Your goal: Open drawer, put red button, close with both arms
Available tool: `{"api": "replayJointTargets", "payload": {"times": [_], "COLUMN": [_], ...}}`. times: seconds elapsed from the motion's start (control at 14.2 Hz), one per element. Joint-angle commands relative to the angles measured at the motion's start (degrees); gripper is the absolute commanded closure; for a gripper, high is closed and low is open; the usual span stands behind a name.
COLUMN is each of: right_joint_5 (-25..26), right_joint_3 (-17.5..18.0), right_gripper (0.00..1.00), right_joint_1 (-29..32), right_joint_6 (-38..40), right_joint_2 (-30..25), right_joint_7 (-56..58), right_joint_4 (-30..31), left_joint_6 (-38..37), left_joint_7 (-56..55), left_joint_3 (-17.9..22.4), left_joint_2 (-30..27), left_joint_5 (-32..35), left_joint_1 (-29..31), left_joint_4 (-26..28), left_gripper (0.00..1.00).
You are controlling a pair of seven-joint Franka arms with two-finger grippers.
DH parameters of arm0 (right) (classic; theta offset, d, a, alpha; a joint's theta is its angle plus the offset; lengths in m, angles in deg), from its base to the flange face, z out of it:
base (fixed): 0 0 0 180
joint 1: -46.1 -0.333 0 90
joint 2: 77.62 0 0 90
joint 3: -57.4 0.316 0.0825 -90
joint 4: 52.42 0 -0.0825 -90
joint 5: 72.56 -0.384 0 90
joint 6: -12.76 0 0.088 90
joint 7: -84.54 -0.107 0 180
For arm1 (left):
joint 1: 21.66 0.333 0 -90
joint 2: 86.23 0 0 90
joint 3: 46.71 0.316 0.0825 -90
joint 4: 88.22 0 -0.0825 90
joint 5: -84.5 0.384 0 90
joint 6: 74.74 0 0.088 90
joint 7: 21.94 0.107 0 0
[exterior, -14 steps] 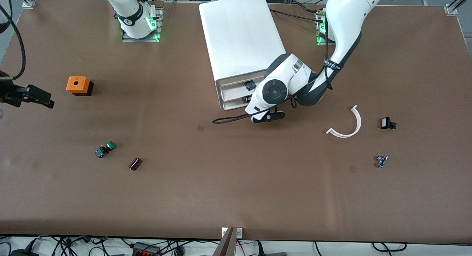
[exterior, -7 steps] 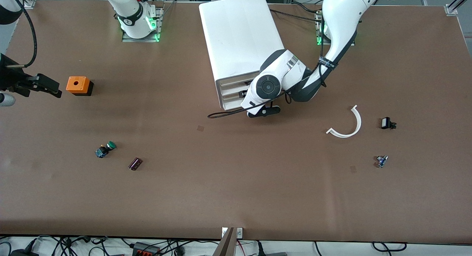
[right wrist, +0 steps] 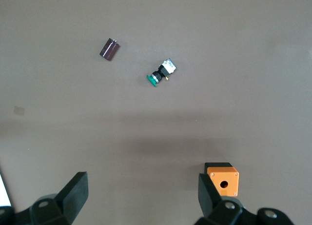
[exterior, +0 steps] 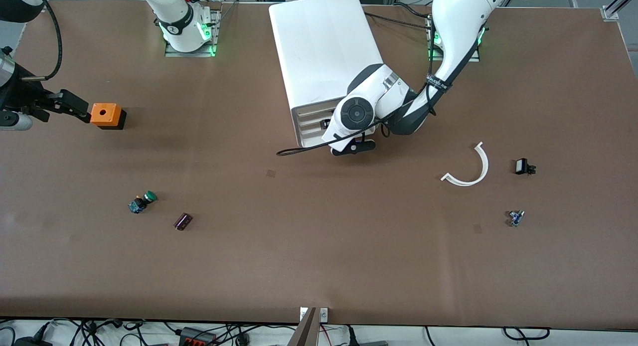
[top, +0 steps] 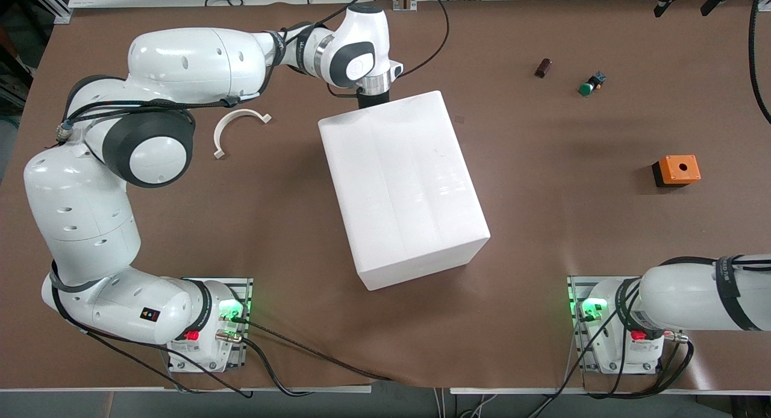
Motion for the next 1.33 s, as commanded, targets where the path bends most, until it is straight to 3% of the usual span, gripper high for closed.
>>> {"api": "replayJointTargets", "payload": {"times": [0.0,0.28,0.7,0.91,0.98,1.26], "right_joint_5": [0.1,0.0,0.0,-0.2,-0.2,-0.2], "right_joint_3": [0.7,0.4,0.6,0.6,0.6,0.4], "right_gripper": [0.00,0.00,0.00,0.00,0.00,0.00], "right_joint_1": [0.3,0.4,0.3,0.3,0.3,0.4], "right_joint_6": [-0.1,0.0,0.0,0.0,0.0,4.7], "right_joint_2": [-1.2,-1.1,-0.4,0.3,0.3,-0.1], "right_joint_7": [0.4,1.0,1.2,0.7,0.8,1.1], "right_joint_4": [1.0,1.0,0.6,0.6,0.5,-1.0], "left_joint_6": [-0.6,-3.6,-21.6,-23.5,-24.0,-24.0], "left_joint_7": [-0.8,3.6,23.9,31.5,38.0,54.5], "left_joint_3": [0.4,0.0,0.1,0.6,1.3,12.4], "left_joint_2": [-1.7,-5.3,-6.1,-10.8,-12.9,-22.6], "left_joint_5": [1.0,10.7,10.8,10.7,10.4,7.0], "left_joint_1": [0.1,7.2,20.1,22.6,24.3,22.5], "left_joint_4": [0.5,-0.7,-13.7,-13.9,-13.4,-9.9], "left_gripper": [0.00,0.00,0.00,0.00,0.00,0.00]}}
